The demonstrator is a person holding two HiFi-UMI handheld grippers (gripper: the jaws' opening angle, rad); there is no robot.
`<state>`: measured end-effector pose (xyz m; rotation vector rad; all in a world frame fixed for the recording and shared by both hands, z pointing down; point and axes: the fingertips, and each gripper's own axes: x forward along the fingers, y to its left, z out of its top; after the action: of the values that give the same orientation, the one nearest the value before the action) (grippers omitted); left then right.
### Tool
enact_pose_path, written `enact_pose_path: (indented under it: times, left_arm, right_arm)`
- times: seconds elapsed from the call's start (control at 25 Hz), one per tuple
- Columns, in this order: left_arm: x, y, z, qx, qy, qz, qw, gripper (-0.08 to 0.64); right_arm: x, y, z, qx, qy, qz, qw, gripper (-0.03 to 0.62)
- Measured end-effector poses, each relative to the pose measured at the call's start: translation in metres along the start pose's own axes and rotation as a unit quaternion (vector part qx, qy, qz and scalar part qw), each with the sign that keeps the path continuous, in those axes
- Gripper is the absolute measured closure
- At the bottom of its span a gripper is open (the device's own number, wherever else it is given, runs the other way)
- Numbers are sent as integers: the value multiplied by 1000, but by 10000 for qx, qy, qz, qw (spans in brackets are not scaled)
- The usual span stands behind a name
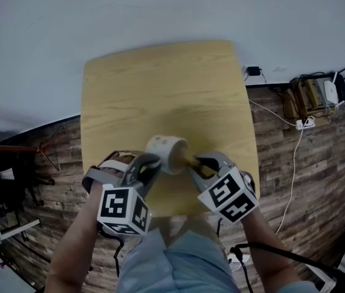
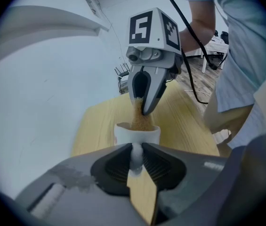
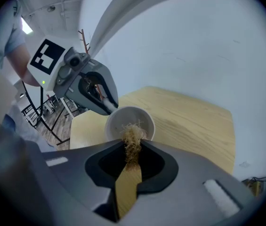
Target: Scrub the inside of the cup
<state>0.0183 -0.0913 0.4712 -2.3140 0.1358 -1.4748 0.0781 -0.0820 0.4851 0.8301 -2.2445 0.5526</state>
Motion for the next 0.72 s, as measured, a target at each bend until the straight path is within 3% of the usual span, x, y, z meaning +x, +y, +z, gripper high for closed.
enact_pose_path:
  times: [0.4, 0.72]
  left_arm:
    - [7, -10, 8, 299, 26, -19, 9995, 466]
    - [3, -11, 5, 340, 55, -91, 9994, 466]
  right_arm:
    - [-3, 26, 18, 350, -270, 262, 9987, 534]
    - [-18, 13, 33, -573, -81, 1, 9983, 534]
